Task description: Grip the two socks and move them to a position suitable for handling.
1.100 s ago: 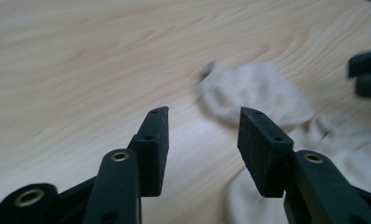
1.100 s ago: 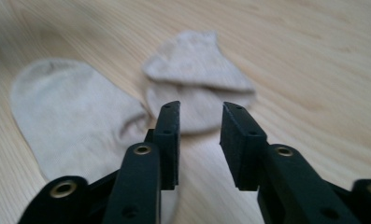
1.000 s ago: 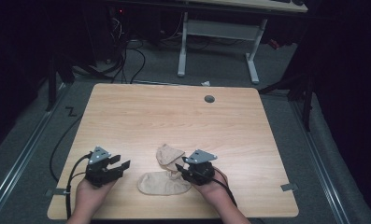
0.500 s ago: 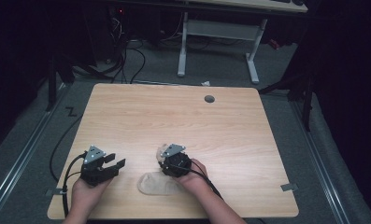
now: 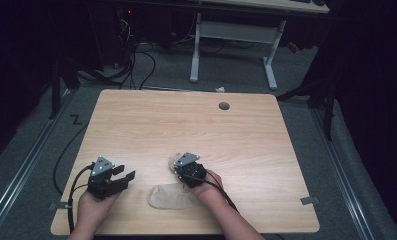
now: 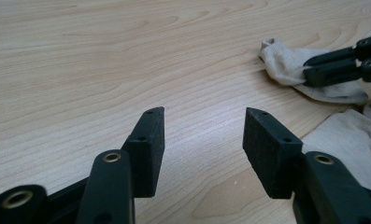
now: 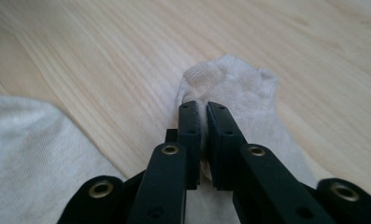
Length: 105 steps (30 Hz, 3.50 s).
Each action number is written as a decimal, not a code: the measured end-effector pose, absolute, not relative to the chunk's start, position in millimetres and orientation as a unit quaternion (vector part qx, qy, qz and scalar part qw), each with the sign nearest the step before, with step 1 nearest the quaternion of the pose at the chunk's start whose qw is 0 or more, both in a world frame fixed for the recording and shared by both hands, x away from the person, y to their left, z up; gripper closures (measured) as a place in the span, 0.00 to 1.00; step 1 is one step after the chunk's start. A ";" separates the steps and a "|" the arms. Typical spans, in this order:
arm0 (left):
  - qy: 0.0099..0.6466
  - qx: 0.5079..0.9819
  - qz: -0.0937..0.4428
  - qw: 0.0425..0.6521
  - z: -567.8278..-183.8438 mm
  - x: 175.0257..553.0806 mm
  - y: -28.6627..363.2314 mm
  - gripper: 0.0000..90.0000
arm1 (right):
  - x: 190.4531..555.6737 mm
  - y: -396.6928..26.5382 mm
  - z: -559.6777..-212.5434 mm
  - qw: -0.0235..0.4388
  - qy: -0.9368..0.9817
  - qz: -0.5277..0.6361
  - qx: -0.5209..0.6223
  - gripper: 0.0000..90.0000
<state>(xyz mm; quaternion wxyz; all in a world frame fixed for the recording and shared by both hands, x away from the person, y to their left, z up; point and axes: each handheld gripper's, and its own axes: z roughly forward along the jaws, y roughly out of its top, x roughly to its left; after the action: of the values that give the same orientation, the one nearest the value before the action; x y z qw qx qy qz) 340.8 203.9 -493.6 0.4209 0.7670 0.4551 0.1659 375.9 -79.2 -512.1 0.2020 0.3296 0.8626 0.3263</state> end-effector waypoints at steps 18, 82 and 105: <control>0.446 0.773 0.167 0.418 -494.4 340.1 199.3 0.54 | 400.7 -153.0 -478.5 0.209 0.785 0.387 0.437 0.92; 0.403 0.833 0.180 0.334 -513.9 394.9 103.7 0.90 | 363.1 -196.6 -511.8 0.223 0.791 0.362 0.440 0.71; 0.440 0.807 0.162 0.358 -527.6 400.2 113.9 0.88 | 382.6 -159.6 -527.5 0.176 0.808 0.345 0.444 0.80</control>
<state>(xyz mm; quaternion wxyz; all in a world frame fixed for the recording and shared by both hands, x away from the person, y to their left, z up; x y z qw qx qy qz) 400.2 113.9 -527.6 0.3578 0.8075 0.4400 0.1623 382.6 -159.6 -527.5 0.1761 0.4441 0.8079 0.3450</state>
